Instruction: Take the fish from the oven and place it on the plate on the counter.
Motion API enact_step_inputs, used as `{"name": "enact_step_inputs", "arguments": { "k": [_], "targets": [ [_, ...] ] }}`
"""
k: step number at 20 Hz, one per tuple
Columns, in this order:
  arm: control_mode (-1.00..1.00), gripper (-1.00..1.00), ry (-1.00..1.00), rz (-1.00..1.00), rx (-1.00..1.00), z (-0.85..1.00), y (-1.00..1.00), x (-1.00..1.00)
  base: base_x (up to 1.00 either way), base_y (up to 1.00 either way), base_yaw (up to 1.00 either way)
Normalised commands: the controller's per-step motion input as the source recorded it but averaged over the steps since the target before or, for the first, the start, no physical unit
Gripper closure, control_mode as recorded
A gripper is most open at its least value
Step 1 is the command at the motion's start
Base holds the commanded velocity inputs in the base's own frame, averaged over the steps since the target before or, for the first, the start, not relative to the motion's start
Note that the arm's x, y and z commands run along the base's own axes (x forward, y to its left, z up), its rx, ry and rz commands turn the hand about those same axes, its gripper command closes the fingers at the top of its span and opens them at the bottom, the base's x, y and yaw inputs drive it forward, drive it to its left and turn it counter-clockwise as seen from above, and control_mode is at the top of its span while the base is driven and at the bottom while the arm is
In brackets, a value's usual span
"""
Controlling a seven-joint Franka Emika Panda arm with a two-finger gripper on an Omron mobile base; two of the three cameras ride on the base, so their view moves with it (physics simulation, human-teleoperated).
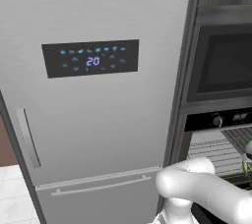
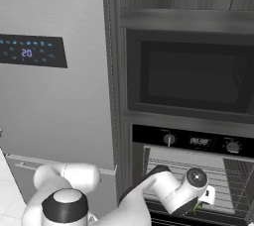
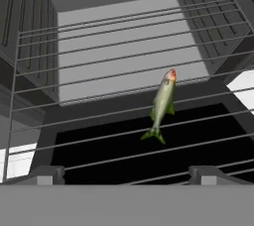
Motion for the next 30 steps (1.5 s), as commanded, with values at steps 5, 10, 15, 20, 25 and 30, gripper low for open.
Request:
{"name": "enact_step_inputs", "arguments": {
  "k": [5,10,15,20,25,30],
  "targets": [
    [-1.0,-1.0,0.03,0.0,-0.04,0.0,-0.07,0.04,0.0,0.0,0.0],
    [-1.0,-1.0,0.04,0.0,-0.06,-0.06,-0.02,0.17,0.0,0.0,0.0],
    [-1.0,-1.0,0.0,0.0,-0.01,-0.25,0.0,0.24,0.0,0.0,0.0],
    [-1.0,-1.0,0.0,0.0,-0.01,-0.23,-0.09,0.18,0.0,0.0,0.0],
    [-1.0,-1.0,0.01,0.0,-0.04,-0.01,-0.08,0.1,0.0,0.0,0.0],
    [-1.0,-1.0,0.05,0.0,-0.01,-0.03,-0.16,0.0,0.0,0.0,0.0]
  ]
}}
